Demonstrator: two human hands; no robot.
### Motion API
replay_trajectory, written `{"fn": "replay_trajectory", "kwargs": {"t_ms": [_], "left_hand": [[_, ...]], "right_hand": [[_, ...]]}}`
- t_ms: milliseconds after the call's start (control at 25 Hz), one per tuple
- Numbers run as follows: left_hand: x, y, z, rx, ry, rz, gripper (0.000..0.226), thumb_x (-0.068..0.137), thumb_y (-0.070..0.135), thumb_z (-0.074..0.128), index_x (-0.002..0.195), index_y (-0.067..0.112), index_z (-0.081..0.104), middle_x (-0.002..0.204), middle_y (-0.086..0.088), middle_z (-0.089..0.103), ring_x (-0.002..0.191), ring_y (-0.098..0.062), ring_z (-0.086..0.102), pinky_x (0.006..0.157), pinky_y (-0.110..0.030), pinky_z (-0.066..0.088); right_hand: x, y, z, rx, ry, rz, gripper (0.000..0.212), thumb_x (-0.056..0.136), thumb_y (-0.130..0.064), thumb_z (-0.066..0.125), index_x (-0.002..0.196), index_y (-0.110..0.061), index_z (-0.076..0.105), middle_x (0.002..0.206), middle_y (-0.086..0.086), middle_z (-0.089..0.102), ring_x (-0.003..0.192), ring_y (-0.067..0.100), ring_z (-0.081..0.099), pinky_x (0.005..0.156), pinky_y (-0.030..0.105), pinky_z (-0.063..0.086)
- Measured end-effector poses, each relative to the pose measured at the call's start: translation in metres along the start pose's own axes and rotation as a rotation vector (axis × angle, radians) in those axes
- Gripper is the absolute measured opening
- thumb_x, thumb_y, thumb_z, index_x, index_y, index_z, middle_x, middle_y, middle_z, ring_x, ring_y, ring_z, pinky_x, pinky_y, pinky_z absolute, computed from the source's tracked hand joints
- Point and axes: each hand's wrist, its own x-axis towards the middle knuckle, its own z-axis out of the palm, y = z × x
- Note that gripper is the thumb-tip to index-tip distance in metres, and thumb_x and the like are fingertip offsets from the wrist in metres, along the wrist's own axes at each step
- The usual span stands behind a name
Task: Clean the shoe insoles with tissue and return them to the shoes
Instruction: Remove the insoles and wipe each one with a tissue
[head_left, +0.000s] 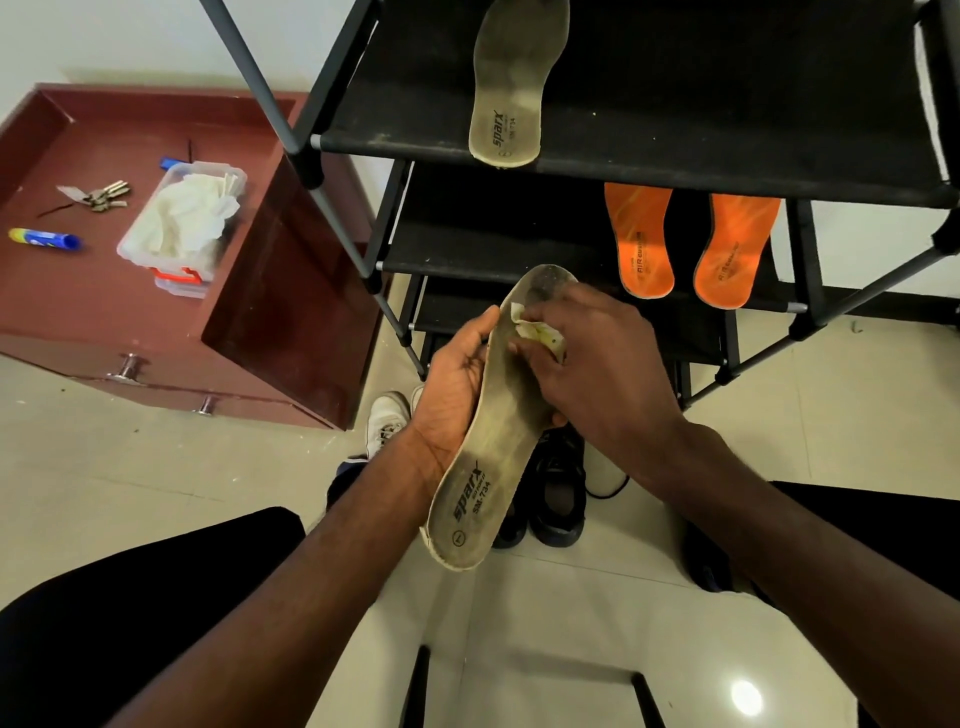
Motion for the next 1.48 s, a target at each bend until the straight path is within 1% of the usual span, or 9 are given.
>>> {"fn": "replay_trajectory", "kwargs": {"t_ms": [400,560,760,920,1040,1120,1240,1320,1480], "left_hand": [[0.0,0.002,0.001,-0.031,0.063,-0.014,0.058,0.11,0.036,0.038,0.078,0.009,0.078,0.069,-0.005,0.07,0.066,-0.015,0.07,0.068,-0.024,0.059],[-0.006,0.0,0.016,0.047,0.028,-0.037,0.069,0.111,0.036,0.031,0.071,0.01,0.081,0.07,-0.007,0.074,0.062,-0.018,0.073,0.062,-0.027,0.061],[-0.004,0.002,0.007,-0.028,0.109,-0.044,0.058,0.11,0.037,0.039,0.074,0.009,0.073,0.064,-0.004,0.065,0.06,-0.015,0.066,0.062,-0.022,0.057],[-0.006,0.0,0.012,0.047,0.085,-0.053,0.065,0.111,0.037,0.034,0.071,0.01,0.078,0.069,-0.006,0.073,0.063,-0.017,0.072,0.062,-0.026,0.061],[0.0,0.001,0.006,-0.017,0.147,-0.05,0.052,0.109,0.038,0.041,0.072,0.012,0.067,0.06,-0.002,0.057,0.061,-0.013,0.059,0.061,-0.022,0.054],[0.0,0.003,-0.001,0.004,0.171,-0.043,0.055,0.11,0.039,0.04,0.077,0.01,0.074,0.061,-0.002,0.058,0.059,-0.012,0.059,0.06,-0.021,0.054],[-0.003,0.005,0.003,0.045,0.13,-0.046,0.051,0.111,0.04,0.036,0.1,0.006,0.072,0.075,-0.007,0.074,0.069,-0.017,0.074,0.069,-0.027,0.062],[0.0,0.006,0.005,0.042,0.125,-0.042,0.05,0.111,0.041,0.036,0.097,0.006,0.069,0.07,-0.006,0.071,0.063,-0.016,0.072,0.065,-0.025,0.062],[0.0,0.015,-0.003,0.016,0.162,-0.044,0.055,0.109,0.047,0.038,0.11,0.001,0.068,0.072,-0.01,0.071,0.056,-0.018,0.071,0.052,-0.023,0.057]], "right_hand": [[-0.012,-0.002,-0.003,0.021,-0.158,-0.135,0.022,0.084,-0.003,0.076,0.103,-0.013,0.08,0.098,-0.002,0.066,0.093,0.018,0.061,0.077,0.033,0.054],[0.003,0.009,-0.007,-0.074,0.07,0.065,0.022,0.085,-0.002,0.074,0.102,-0.014,0.081,0.1,-0.002,0.068,0.094,0.022,0.059,0.071,0.034,0.051],[-0.013,-0.01,-0.001,-0.008,-0.091,-0.068,0.027,0.08,0.002,0.074,0.098,-0.018,0.081,0.098,-0.008,0.071,0.097,0.017,0.062,0.075,0.033,0.054],[-0.001,0.003,0.0,-0.047,0.078,0.091,0.024,0.084,-0.002,0.074,0.1,-0.017,0.081,0.1,-0.006,0.071,0.091,0.018,0.061,0.071,0.035,0.054],[-0.007,-0.012,0.01,0.13,-0.011,0.012,0.024,0.086,-0.001,0.071,0.099,-0.019,0.081,0.095,-0.011,0.071,0.091,0.01,0.064,0.078,0.035,0.057],[-0.017,-0.014,0.005,0.07,-0.094,-0.061,0.025,0.083,-0.002,0.074,0.098,-0.021,0.081,0.094,-0.013,0.07,0.091,0.01,0.061,0.074,0.032,0.054],[-0.01,0.003,-0.002,-0.078,0.032,0.028,0.025,0.082,-0.002,0.075,0.099,-0.02,0.081,0.095,-0.01,0.07,0.087,0.017,0.057,0.069,0.033,0.052],[-0.004,0.0,0.001,0.016,0.07,0.093,0.023,0.085,-0.001,0.073,0.099,-0.017,0.082,0.095,-0.009,0.073,0.088,0.016,0.062,0.072,0.038,0.056],[-0.026,-0.019,0.005,0.301,-0.163,-0.031,0.017,0.085,-0.007,0.08,0.097,-0.02,0.083,0.092,-0.013,0.075,0.087,0.002,0.068,0.08,0.035,0.06]]}}
